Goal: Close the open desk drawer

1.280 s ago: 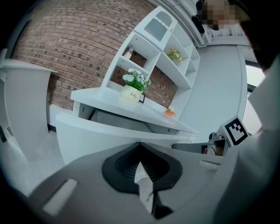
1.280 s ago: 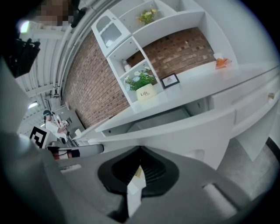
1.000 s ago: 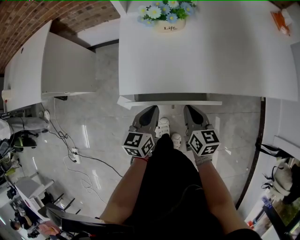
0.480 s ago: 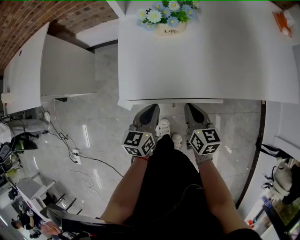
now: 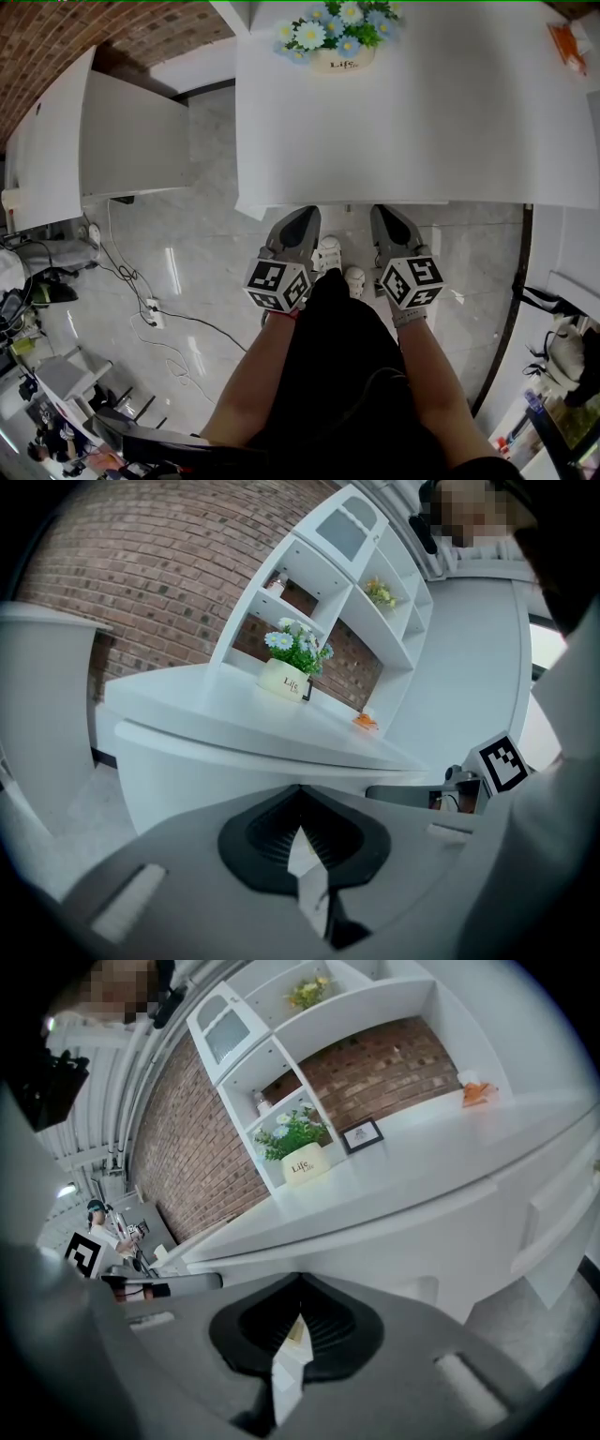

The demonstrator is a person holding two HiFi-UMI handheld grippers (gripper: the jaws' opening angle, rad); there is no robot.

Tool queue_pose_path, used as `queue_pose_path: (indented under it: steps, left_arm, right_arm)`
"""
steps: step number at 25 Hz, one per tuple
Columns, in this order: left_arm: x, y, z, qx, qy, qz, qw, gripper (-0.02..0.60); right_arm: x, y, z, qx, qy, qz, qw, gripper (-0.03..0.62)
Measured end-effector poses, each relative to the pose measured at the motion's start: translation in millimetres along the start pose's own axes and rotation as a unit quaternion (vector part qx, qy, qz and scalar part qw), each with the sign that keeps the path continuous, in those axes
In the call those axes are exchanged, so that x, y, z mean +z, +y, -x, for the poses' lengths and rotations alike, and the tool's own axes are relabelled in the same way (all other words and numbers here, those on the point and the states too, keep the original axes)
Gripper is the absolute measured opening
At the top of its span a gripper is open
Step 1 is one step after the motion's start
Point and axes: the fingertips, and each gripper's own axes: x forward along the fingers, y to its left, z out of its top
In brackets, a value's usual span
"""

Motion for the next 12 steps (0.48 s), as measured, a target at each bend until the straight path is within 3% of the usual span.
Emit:
queue_pose_path:
  steps: [12]
  left_arm:
    - [4.3,-3.4,6.8,0.011,-0.006,0.006,0.9999,0.003]
  right_arm:
    - [9.8,-6.5,12.6,0.004,0.006,0.06,0.998,0.002]
